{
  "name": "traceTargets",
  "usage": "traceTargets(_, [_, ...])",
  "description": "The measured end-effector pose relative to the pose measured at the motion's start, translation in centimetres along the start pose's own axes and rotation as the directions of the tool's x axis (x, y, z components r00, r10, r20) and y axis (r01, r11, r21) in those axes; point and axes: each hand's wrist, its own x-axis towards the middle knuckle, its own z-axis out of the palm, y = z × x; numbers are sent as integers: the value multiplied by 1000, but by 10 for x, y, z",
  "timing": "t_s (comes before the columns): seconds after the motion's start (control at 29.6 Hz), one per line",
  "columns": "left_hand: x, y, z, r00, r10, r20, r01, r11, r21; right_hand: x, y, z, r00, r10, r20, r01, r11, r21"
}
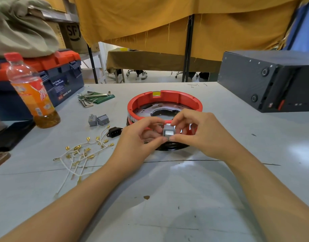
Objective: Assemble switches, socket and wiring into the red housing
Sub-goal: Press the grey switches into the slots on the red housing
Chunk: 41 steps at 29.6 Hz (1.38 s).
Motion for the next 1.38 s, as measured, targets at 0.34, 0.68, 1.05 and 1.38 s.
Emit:
traceTargets(0.34, [1, 3, 10, 984, 163, -69, -132, 934, 333, -1, -1, 1, 997, -70, -45, 62, 986, -155])
traceTargets(0.68, [5, -1, 12, 966, 244, -87, -164, 835, 525, 1, 6, 4, 996, -38, -86, 14, 965, -262])
traceTargets(1.05, [18, -3, 7, 986, 164, 14, -145, 821, 553, 3, 6, 9, 986, -111, -122, 62, 935, -349])
traceTargets(1.38, [24, -8, 1, 989, 137, 61, -150, 867, 476, 6, 19, 3, 999, -21, -50, -2, 904, -427])
